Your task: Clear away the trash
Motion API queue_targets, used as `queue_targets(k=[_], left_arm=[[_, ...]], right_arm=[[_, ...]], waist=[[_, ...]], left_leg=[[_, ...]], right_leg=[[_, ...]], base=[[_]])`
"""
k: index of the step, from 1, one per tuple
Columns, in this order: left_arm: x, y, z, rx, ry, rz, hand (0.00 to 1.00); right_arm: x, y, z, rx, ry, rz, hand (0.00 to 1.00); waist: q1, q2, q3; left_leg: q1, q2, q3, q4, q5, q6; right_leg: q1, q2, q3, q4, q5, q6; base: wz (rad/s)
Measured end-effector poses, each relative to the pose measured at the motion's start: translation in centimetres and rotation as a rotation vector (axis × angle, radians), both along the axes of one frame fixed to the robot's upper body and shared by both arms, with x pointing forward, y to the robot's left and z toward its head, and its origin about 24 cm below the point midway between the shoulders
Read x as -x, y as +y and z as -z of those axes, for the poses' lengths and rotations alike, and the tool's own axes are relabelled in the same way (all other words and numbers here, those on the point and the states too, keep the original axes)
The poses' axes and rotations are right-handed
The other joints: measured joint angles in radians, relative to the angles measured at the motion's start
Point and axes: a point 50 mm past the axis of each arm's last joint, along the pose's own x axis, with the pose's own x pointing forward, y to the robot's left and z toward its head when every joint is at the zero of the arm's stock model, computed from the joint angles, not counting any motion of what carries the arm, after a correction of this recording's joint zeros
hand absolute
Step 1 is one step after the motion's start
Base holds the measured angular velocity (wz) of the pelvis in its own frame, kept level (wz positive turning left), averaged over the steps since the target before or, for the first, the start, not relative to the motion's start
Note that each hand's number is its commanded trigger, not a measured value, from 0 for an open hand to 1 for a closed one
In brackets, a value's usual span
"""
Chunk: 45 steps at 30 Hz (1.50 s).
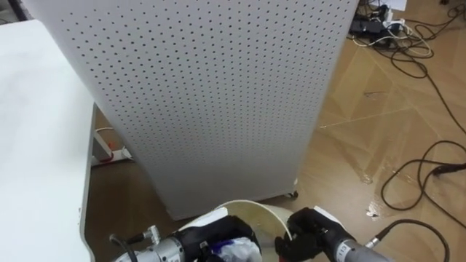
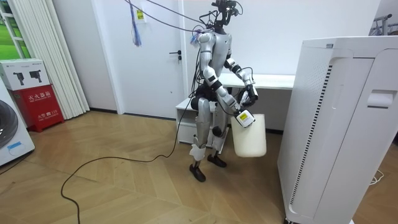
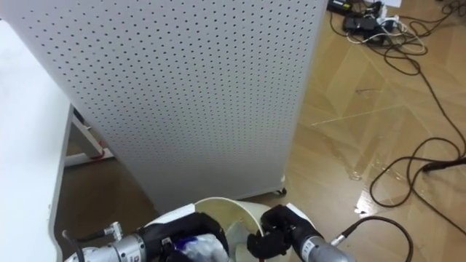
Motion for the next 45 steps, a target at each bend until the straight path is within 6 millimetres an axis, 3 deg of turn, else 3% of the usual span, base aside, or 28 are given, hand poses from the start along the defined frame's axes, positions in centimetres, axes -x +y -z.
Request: queue_targets(k=[24,28,30,35,37,45], left_arm=[[0.2,-0.2,0.2,-0.002,0.029,0.010,0.00],[0.9,-0.3,0.9,0.005,0.058,0.006,0.00],[1.5,-0.3,1.4,0.003,0.085,0.001,0.00],[2.8,-0.9,2.7,0.003,0.142,0.015,0.00],[3.3,-0.7,3.1,0.001,0.165,0.009,0.00],[4.4,-1.0,3.9,0.003,0.198,0.004,0.00]], right_arm=[[0.7,-1.3,0.9,0.027,0.050,0.033,1.00],[1.2,-1.1,1.2,0.017,0.068,0.023,1.00],[1.7,-1.1,1.6,0.011,0.085,0.020,1.00],[2.5,-1.0,2.2,0.006,0.107,0.029,1.00],[3.0,-1.2,2.6,0.006,0.121,0.038,1.00],[6.1,-2.0,4.5,0.005,0.203,0.083,1.00]], waist=[[-0.008,-0.001,-0.0044],[-0.019,-0.011,-0.0080],[-0.030,-0.025,-0.0162],[-0.060,-0.053,-0.0148],[-0.064,-0.060,-0.0181],[-0.084,-0.066,-0.0201]], left_leg=[[0.004,-0.001,-0.002,0.000,0.004,0.000],[0.038,-0.003,0.016,-0.011,0.006,0.003],[0.055,-0.009,0.018,-0.026,0.011,0.005],[0.068,-0.012,0.020,-0.028,0.015,0.008],[0.068,-0.012,0.020,-0.027,0.015,0.008],[0.099,-0.012,0.032,-0.047,0.015,0.008]], right_leg=[[-0.005,-0.005,0.008,0.020,0.000,0.001],[0.017,-0.011,0.019,0.018,-0.002,0.003],[0.025,-0.015,0.024,0.018,-0.008,0.003],[0.037,-0.017,0.030,0.018,-0.009,0.002],[0.038,-0.016,0.030,0.016,-0.009,0.001],[0.061,-0.015,0.049,0.003,-0.009,0.001]], base=[[0.01],[-0.11],[-0.03],[-0.01],[0.00],[-0.05]])
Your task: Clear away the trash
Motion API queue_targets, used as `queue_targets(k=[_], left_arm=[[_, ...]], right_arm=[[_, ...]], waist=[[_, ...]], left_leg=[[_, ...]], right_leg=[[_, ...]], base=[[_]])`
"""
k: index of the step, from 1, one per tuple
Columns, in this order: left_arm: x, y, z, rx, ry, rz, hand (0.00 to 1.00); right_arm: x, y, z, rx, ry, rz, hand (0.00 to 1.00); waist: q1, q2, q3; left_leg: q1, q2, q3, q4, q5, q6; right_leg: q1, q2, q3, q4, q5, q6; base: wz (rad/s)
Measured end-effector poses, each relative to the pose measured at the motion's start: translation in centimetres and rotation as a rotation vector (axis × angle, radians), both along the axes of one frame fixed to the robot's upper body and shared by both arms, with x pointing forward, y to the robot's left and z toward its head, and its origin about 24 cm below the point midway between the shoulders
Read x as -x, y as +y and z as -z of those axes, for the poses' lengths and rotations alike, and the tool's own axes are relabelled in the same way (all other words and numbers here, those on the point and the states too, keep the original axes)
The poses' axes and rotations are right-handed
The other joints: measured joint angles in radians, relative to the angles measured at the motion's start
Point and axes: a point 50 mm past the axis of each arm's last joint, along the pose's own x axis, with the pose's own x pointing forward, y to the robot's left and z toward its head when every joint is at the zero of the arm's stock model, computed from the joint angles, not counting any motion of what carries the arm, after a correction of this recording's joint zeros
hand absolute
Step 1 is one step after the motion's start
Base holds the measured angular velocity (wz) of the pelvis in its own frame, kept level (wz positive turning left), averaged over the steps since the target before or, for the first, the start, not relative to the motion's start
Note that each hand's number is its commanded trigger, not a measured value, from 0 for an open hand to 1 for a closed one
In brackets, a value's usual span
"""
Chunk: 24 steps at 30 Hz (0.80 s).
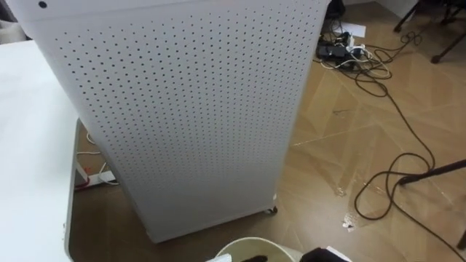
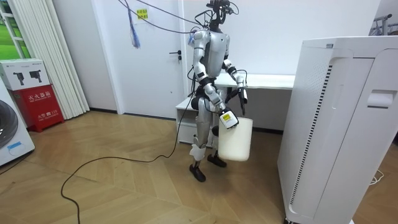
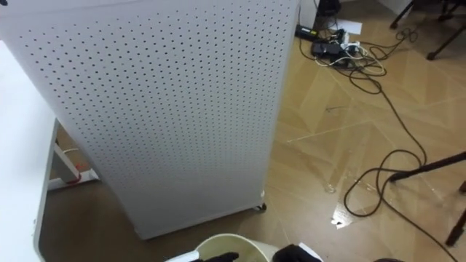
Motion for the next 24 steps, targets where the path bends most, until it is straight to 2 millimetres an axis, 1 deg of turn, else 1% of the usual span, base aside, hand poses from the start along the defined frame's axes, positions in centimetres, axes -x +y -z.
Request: queue_targets(k=[3,5,6,8,9,11,12,14,15,16,17,19,20,22,24], left_arm=[[0.2,0.0,0.4,0.001,0.014,-0.005,0.00],[0.8,0.7,1.7,-0.034,0.062,-0.032,0.00],[1.0,0.9,2.0,-0.044,0.073,-0.043,0.00],[1.6,1.7,3.2,-0.087,0.097,-0.092,0.00],[1.8,1.9,3.4,-0.102,0.100,-0.098,0.00],[2.5,2.4,3.9,-0.145,0.087,-0.124,0.00],[2.7,2.5,4.1,-0.153,0.086,-0.134,0.00],[3.5,2.9,4.6,-0.199,0.073,-0.143,0.00],[3.7,3.1,5.0,-0.216,0.078,-0.156,0.00],[3.9,3.3,5.3,-0.225,0.086,-0.169,0.00],[4.6,3.8,6.1,-0.252,0.117,-0.197,0.00],[5.5,4.5,7.2,-0.283,0.164,-0.237,0.00],[5.9,5.0,7.6,-0.297,0.186,-0.264,0.00],[6.5,5.9,8.0,-0.309,0.208,-0.319,0.00],[7.1,7.1,8.3,-0.307,0.223,-0.418,0.00]], right_arm=[[1.2,-0.5,0.6,-0.012,0.033,0.029,1.00],[2.9,-1.3,1.4,-0.016,0.081,0.073,1.00],[3.4,-1.5,1.7,-0.012,0.095,0.083,1.00],[4.9,-2.2,2.4,0.010,0.136,0.123,1.00],[5.4,-2.3,2.5,0.009,0.144,0.136,1.00],[7.0,-3.2,3.1,0.008,0.175,0.223,1.00],[7.4,-3.5,3.2,0.004,0.186,0.250,1.00],[9.3,-4.5,3.7,-0.017,0.229,0.361,1.00],[10.3,-4.7,4.0,-0.026,0.249,0.406,1.00],[10.6,-4.7,4.1,-0.028,0.257,0.422,1.00],[11.1,-4.8,4.3,-0.026,0.270,0.450,1.00],[11.9,-4.8,4.6,-0.030,0.283,0.503,1.00],[12.6,-4.9,4.8,-0.031,0.296,0.533,1.00],[13.5,-5.1,5.1,-0.038,0.322,0.587,1.00],[14.3,-5.5,5.2,-0.051,0.336,0.655,1.00]], waist=[[-0.004,-0.003,0.0010],[-0.019,-0.011,0.0008],[-0.025,-0.012,0.0006],[-0.032,-0.017,0.0017],[-0.035,-0.018,0.0014],[-0.050,-0.023,-0.0054],[-0.052,-0.025,-0.0053],[-0.055,-0.033,-0.0120],[-0.053,-0.038,-0.0138],[-0.053,-0.038,-0.0144],[-0.053,-0.038,-0.0156],[-0.061,-0.034,-0.0205],[-0.063,-0.035,-0.0200],[-0.065,-0.033,-0.0217],[-0.059,-0.026,-0.0215]], left_leg=[[0.021,0.000,0.015,-0.014,0.000,0.000],[0.055,-0.001,0.021,-0.032,0.000,0.000],[0.059,-0.001,0.023,-0.032,-0.001,0.000],[0.065,0.000,0.034,-0.044,-0.001,-0.001],[0.067,0.000,0.036,-0.045,-0.001,-0.001],[0.079,-0.001,0.038,-0.054,-0.001,0.000],[0.090,-0.001,0.041,-0.062,-0.001,0.000],[0.129,-0.002,0.049,-0.080,-0.001,0.000],[0.151,-0.002,0.055,-0.096,-0.001,-0.001],[0.163,-0.001,0.060,-0.102,-0.001,-0.001],[0.180,0.000,0.067,-0.109,-0.003,-0.003],[0.198,0.000,0.073,-0.120,-0.004,-0.004],[0.208,0.000,0.077,-0.124,-0.004,-0.005],[0.216,0.001,0.080,-0.129,-0.005,-0.007],[0.225,0.001,0.089,-0.138,-0.007,-0.008]], right_leg=[[0.010,-0.001,0.011,-0.003,0.000,0.000],[0.036,0.000,0.020,-0.013,-0.001,0.002],[0.042,0.001,0.021,-0.019,-0.001,0.002],[0.041,0.003,0.028,-0.022,-0.001,0.003],[0.042,0.003,0.029,-0.023,-0.001,0.003],[0.055,0.003,0.029,-0.035,-0.001,0.004],[0.062,0.003,0.031,-0.039,-0.001,0.005],[0.090,0.002,0.038,-0.047,-0.002,0.008],[0.103,0.005,0.046,-0.058,-0.002,0.008],[0.110,0.006,0.052,-0.059,-0.002,0.008],[0.123,0.008,0.063,-0.063,-0.002,0.008],[0.139,0.014,0.077,-0.084,-0.002,0.009],[0.147,0.018,0.086,-0.092,0.000,0.009],[0.151,0.019,0.087,-0.092,0.001,0.009],[0.152,0.021,0.099,-0.094,0.001,0.009]], base=[[-0.14],[-0.09],[-0.08],[-0.11],[-0.06],[0.00],[-0.09],[-0.13],[-0.15],[-0.25],[-0.22],[-0.15],[-0.11],[-0.07],[-0.14]])
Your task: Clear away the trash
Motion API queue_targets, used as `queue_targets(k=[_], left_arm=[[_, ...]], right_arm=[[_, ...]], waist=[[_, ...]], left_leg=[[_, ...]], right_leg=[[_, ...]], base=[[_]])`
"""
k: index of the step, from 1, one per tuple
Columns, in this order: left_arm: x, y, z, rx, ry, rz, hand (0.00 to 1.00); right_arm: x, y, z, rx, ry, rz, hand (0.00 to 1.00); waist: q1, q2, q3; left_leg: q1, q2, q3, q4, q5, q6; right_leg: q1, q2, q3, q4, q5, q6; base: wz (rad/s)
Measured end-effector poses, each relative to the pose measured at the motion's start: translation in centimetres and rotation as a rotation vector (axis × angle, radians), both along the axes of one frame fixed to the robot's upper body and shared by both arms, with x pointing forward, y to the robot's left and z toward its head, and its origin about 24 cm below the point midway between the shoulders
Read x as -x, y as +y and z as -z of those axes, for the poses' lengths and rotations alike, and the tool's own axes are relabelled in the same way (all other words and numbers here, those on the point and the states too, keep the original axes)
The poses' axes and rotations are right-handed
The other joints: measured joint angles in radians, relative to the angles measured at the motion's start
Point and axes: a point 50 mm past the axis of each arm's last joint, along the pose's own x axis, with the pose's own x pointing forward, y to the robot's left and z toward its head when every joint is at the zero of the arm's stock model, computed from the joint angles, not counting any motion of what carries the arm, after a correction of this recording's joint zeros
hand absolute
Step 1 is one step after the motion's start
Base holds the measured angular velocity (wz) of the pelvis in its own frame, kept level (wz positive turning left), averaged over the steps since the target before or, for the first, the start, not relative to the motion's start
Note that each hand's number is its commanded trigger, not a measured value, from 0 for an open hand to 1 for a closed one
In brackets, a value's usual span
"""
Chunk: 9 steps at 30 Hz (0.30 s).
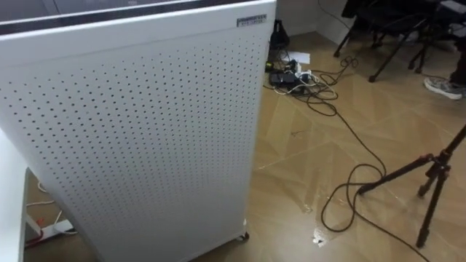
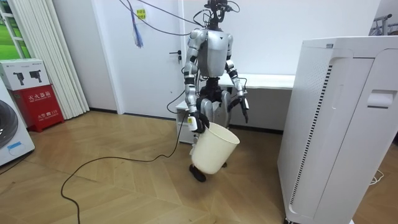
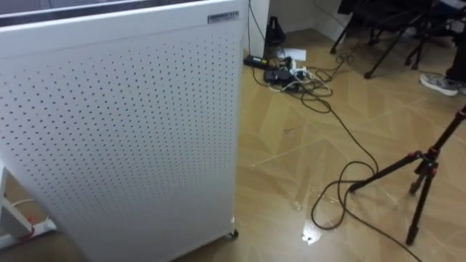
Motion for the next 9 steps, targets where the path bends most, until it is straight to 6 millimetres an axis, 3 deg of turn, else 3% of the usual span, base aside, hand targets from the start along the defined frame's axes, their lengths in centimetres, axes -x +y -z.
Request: queue_targets(k=[4,6,9], left_arm=[[1.6,1.6,0.8,-0.012,0.035,-0.158,0.00],[2.4,2.4,1.3,-0.007,0.067,-0.239,0.00],[3.8,3.2,1.8,0.025,0.103,-0.385,0.00]], right_arm=[[0.6,0.0,0.1,0.010,0.008,0.034,1.00],[0.7,0.2,0.2,0.008,0.008,0.053,1.00],[1.1,0.1,0.2,0.010,0.014,0.073,1.00]], waist=[[0.005,0.011,0.0005],[0.006,0.018,-0.0032],[0.005,0.024,-0.0011]], left_leg=[[0.012,0.007,0.013,-0.002,-0.008,-0.003],[0.014,0.012,0.014,-0.002,-0.011,-0.005],[0.027,0.013,0.014,-0.003,-0.016,-0.008]], right_leg=[[0.003,0.005,0.020,0.000,0.000,-0.001],[0.004,0.008,0.021,-0.001,0.001,-0.001],[0.022,0.011,0.019,-0.012,0.002,-0.003]], base=[[-0.17],[-0.05],[0.00]])
